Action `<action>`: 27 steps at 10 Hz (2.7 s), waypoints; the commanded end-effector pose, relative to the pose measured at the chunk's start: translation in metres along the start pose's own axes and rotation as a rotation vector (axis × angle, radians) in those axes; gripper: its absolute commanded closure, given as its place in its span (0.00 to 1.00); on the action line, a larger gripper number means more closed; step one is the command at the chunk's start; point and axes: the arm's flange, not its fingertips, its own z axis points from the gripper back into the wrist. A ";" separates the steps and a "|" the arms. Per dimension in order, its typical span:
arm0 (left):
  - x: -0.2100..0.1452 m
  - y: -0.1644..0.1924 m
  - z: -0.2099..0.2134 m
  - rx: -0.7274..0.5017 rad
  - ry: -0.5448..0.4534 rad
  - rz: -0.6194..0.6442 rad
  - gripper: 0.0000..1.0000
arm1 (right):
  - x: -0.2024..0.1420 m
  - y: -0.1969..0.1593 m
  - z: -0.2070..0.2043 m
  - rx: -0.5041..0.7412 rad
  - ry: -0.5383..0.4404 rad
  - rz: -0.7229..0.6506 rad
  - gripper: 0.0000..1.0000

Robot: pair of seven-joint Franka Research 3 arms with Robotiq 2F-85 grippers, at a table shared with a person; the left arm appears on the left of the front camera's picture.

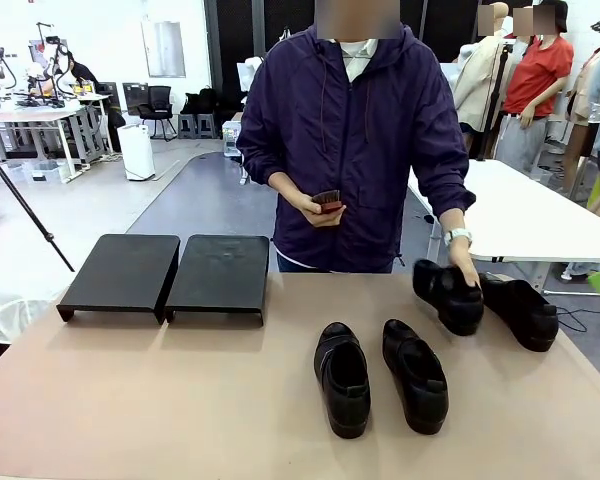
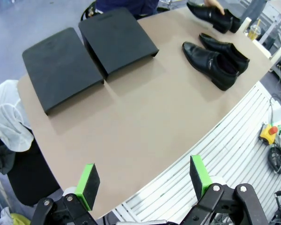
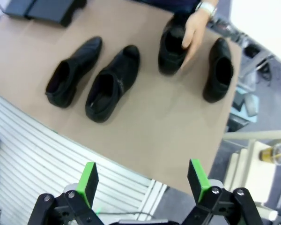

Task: Organize the shoes by placing them on the stand.
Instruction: Pick up one Shoe and place it in the middle of the table.

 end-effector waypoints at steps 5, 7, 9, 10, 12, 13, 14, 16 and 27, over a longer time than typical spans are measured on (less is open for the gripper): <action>-0.001 -0.002 0.001 -0.011 -0.008 0.006 0.00 | 0.044 0.133 -0.046 0.067 0.132 -0.047 0.00; -0.001 -0.002 0.001 -0.011 -0.008 0.006 0.00 | 0.048 0.153 -0.062 0.047 0.171 0.003 0.00; -0.001 -0.002 0.001 -0.011 -0.008 0.006 0.00 | 0.046 0.141 -0.055 0.057 0.163 -0.029 0.00; -0.001 -0.002 0.001 -0.011 -0.008 0.006 0.00 | 0.044 0.127 -0.043 0.040 0.141 -0.068 0.00; -0.001 -0.002 0.001 -0.011 -0.008 0.006 0.00 | 0.032 0.079 -0.012 0.051 0.080 -0.215 0.00; -0.001 -0.002 0.001 -0.011 -0.008 0.006 0.00 | 0.025 0.051 0.002 0.053 0.053 -0.302 0.00; -0.001 -0.002 0.001 -0.011 -0.008 0.006 0.00 | 0.018 0.034 0.009 0.034 0.043 -0.367 0.00; -0.001 -0.002 0.001 -0.011 -0.008 0.006 0.00 | 0.004 0.008 0.015 -0.009 0.040 -0.455 0.00; -0.001 -0.002 0.001 -0.011 -0.008 0.006 0.00 | 0.066 -0.011 -0.068 0.015 0.118 -0.390 0.00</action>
